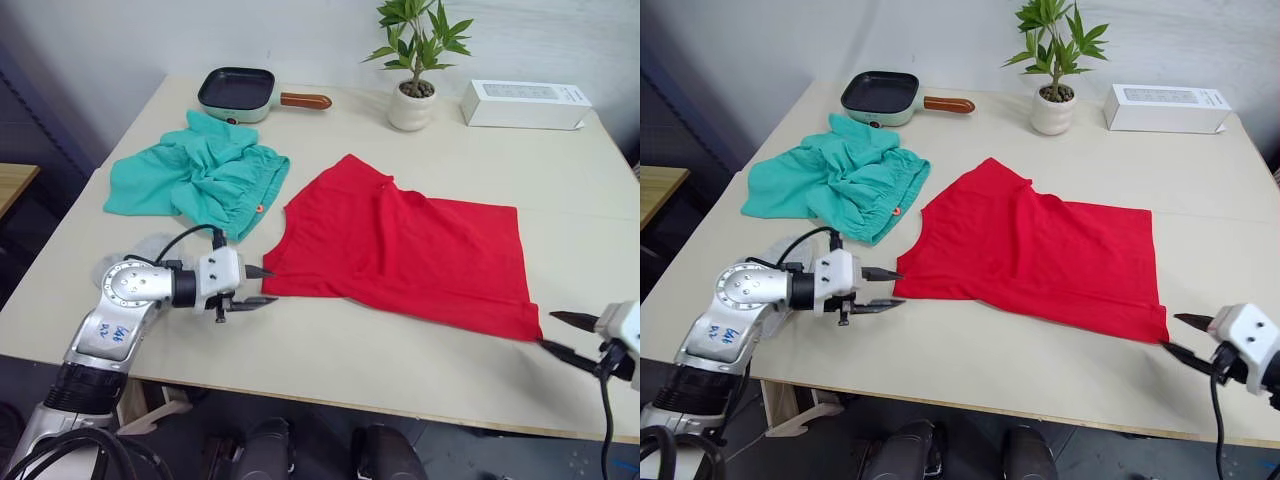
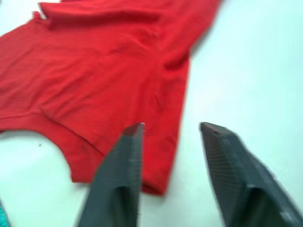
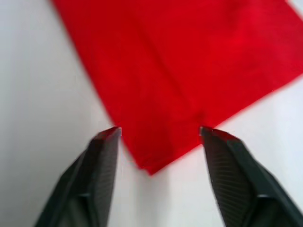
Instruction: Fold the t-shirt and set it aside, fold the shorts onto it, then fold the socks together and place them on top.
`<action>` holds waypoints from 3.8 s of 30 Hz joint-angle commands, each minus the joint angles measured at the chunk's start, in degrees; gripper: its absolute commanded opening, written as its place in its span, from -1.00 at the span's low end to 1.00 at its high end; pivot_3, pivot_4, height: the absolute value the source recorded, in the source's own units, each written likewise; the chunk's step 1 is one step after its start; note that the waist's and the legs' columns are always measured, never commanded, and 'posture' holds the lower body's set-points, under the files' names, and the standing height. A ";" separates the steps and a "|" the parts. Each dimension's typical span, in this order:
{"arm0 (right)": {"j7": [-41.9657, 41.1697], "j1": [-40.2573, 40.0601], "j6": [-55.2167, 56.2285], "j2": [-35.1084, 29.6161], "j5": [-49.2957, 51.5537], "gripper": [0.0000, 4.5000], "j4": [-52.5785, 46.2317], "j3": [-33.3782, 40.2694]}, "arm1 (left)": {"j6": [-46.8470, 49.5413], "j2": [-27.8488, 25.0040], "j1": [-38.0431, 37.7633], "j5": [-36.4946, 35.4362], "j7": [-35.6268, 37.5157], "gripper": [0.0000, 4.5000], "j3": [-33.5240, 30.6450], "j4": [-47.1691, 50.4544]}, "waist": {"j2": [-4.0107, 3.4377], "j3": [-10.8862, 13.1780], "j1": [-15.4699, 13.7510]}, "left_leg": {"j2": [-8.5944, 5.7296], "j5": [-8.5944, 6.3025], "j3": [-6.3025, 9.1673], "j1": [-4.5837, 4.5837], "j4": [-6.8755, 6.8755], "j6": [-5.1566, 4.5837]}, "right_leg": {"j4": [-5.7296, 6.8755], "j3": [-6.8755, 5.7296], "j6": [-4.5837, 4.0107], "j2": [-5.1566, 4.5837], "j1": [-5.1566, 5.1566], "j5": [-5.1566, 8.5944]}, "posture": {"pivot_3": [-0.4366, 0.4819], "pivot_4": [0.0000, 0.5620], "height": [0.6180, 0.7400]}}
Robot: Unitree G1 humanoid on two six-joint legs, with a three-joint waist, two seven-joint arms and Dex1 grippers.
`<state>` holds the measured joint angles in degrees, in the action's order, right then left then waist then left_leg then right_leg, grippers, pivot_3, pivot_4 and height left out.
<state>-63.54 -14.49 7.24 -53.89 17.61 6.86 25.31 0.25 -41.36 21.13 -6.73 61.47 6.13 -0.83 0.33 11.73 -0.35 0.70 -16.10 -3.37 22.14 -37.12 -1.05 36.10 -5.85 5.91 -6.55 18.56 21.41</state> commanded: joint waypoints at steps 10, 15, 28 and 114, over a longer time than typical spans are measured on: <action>-0.93 13.72 4.38 -2.85 -9.37 0.36 13.24 -11.40 | -4.25 2.76 6.54 9.80 -3.44 0.40 6.61 -13.57 | 0.06 -0.06 0.25 | 0.01 0.13 -0.04 -0.08 -0.04 -0.05 | -0.10 0.00 0.03 0.00 -0.12 -0.25 | -0.05 -0.47 1.00; -3.41 15.61 -0.03 -4.15 -8.81 -0.40 14.46 -13.37 | -4.15 2.77 9.93 12.15 -3.96 -0.13 8.99 -18.65 | 0.07 -0.17 0.27 | 0.02 0.25 -0.06 -0.13 -0.03 -0.23 | -0.17 0.01 0.00 -0.06 -0.17 -0.48 | -0.05 -0.47 1.00; -6.33 12.34 -1.06 -6.35 -5.29 -1.00 10.73 -10.51 | -4.21 -1.04 7.66 11.02 0.44 -0.98 9.62 -12.31 | -0.08 -0.34 0.23 | 0.05 0.24 -0.04 -0.08 0.05 -0.12 | -0.20 -0.05 -0.03 -0.06 -0.08 -0.52 | -0.05 -0.47 1.00; -0.29 77.76 -13.59 4.87 -26.24 -0.36 68.85 -30.59 | 11.59 21.95 51.87 10.73 -22.59 0.34 -0.36 -74.60 | 0.09 0.14 0.65 | -0.27 0.86 -0.59 1.98 -0.90 -0.18 | 1.74 -0.28 0.01 0.04 2.48 -0.61 | -0.05 -0.47 1.00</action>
<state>-64.42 63.48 -6.25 -47.44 -7.81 74.84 -5.76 11.74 -20.07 72.67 3.00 39.06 6.03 -74.20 0.42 11.87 0.30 0.42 -15.24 -3.96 24.13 -38.02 -1.24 37.84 -6.13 5.92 -6.51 21.04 20.79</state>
